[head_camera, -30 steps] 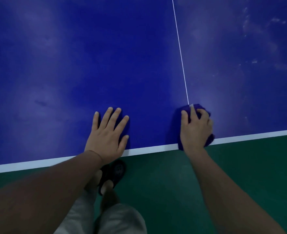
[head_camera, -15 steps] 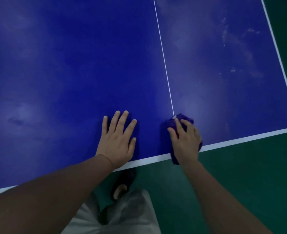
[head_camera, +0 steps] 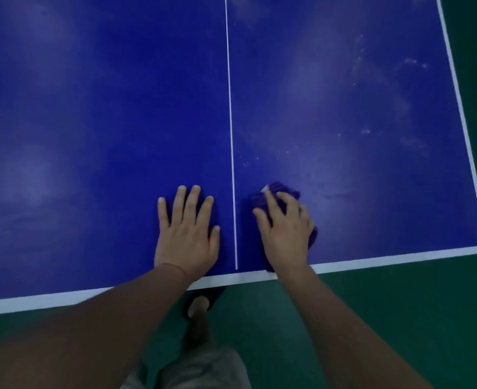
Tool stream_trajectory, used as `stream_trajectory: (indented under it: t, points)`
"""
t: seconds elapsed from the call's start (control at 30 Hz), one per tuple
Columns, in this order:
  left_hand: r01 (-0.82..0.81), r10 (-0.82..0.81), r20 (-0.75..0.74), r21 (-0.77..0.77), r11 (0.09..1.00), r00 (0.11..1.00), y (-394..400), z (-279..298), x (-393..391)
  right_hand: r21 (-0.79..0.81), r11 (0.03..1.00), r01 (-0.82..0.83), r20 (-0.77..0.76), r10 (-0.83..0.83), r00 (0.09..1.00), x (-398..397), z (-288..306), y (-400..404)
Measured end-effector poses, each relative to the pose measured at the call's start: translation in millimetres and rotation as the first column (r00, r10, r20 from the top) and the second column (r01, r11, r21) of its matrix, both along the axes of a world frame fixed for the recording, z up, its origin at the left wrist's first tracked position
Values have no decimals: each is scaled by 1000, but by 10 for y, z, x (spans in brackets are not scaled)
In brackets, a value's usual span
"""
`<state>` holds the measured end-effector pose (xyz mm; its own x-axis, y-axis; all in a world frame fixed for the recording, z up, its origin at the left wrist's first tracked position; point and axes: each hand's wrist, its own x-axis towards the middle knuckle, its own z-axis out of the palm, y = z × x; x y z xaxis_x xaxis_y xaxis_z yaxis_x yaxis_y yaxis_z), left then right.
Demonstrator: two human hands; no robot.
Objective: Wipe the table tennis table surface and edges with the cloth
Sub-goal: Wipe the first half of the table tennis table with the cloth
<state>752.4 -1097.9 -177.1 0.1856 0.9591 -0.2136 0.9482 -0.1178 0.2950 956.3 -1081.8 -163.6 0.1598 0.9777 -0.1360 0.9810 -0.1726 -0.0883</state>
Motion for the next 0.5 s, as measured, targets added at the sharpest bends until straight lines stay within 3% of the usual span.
stream_trajectory:
  t: [0.1, 0.23, 0.33, 0.4, 0.5]
  points:
    - [-23, 24, -44, 37, 999, 999, -16, -53, 34, 45, 983, 178, -24, -178, 984, 14, -70, 249]
    - [-23, 26, -41, 68, 997, 999, -21, -76, 33, 103, 988, -111, -29, 115, 993, -396, -125, -108]
    - [-12, 17, -59, 82, 997, 998, -28, -86, 30, 97, 957, -275, -41, 280, 959, -226, -141, -374]
    - [2, 4, -75, 88, 996, 997, -33, -94, 21, 90, 956, -280, -40, 284, 958, 74, -118, -322]
    - [11, -4, -79, 93, 996, 997, -30, -100, 9, 58, 988, -146, -28, 148, 989, 487, -27, -85]
